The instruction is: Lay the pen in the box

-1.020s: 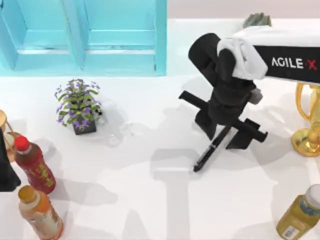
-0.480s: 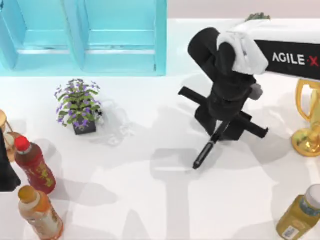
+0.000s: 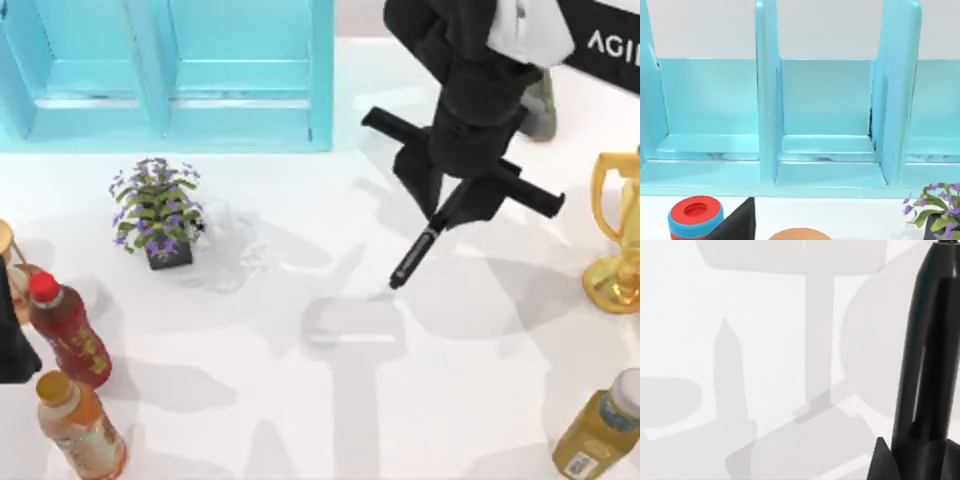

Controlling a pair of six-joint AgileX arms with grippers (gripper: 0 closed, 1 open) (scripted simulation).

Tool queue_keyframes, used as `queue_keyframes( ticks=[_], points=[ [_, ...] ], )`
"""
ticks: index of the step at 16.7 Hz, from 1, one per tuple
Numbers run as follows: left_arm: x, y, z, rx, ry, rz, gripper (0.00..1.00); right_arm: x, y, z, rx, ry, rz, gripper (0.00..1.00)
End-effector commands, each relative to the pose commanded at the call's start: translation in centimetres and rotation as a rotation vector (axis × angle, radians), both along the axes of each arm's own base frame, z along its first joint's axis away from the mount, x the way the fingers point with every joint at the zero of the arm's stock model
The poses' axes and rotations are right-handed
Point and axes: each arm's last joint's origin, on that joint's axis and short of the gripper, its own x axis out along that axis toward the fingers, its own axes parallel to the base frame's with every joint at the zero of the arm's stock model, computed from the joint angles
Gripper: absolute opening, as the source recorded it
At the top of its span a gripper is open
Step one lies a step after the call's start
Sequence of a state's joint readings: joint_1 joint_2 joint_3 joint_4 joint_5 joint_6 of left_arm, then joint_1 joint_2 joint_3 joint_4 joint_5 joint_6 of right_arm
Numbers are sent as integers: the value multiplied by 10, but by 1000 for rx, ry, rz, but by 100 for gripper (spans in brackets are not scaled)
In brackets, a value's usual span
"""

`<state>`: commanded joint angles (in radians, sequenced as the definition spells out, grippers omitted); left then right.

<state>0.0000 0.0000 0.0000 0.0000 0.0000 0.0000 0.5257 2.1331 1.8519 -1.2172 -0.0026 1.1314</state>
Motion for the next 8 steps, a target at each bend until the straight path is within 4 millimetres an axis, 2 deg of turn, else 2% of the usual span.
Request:
queue_keyframes(
  ticks=[5, 6, 8],
  points=[
    [0, 0, 0, 0, 0, 0, 100, 0, 0, 1, 2, -2, 1, 0],
    [0, 0, 0, 0, 0, 0, 100, 2, 0, 7, 17, -24, -1, 0],
    [0, 0, 0, 0, 0, 0, 100, 10, -6, 32, 80, -119, -9, 0]
  ],
)
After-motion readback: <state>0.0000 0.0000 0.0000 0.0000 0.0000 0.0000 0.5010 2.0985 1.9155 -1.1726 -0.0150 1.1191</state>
